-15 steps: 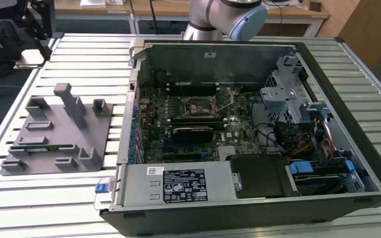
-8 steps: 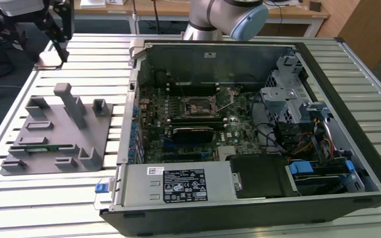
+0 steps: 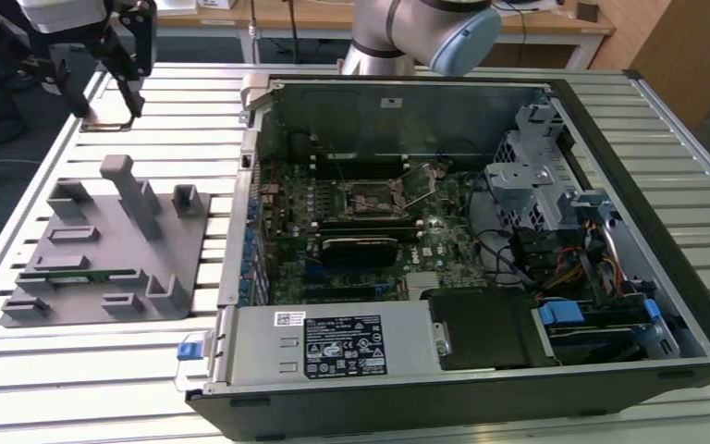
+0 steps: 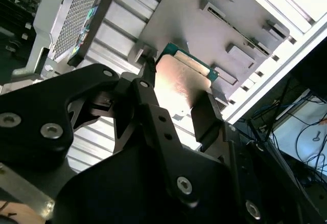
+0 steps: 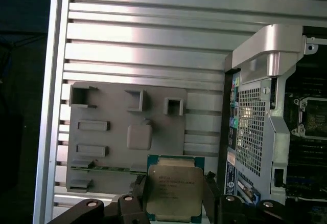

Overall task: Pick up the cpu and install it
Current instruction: 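Pick up the cpu and move it towards the insertion slot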

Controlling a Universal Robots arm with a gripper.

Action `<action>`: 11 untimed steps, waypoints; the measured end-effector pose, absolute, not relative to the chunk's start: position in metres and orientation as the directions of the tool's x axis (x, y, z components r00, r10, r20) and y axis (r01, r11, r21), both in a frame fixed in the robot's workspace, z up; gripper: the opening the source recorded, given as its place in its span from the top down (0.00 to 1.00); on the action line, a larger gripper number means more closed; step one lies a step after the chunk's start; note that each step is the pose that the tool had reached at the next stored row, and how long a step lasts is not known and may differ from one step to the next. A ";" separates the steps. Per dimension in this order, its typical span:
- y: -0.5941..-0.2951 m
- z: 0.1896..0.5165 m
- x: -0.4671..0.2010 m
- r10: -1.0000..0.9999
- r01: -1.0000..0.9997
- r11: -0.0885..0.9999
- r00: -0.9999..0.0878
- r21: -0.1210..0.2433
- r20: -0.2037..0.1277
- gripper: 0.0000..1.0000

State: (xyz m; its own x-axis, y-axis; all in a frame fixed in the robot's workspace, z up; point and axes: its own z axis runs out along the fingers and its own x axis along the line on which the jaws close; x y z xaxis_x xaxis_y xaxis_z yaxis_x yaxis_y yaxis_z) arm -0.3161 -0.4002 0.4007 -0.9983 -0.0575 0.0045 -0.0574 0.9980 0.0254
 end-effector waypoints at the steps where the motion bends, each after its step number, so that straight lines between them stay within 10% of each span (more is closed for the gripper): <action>1: -0.400 0.401 -0.312 -0.058 -0.057 0.998 -0.998 0.025 0.003 0.47; 11: -0.400 0.398 -0.267 -0.057 -0.058 0.998 -0.998 0.026 -0.008 0.47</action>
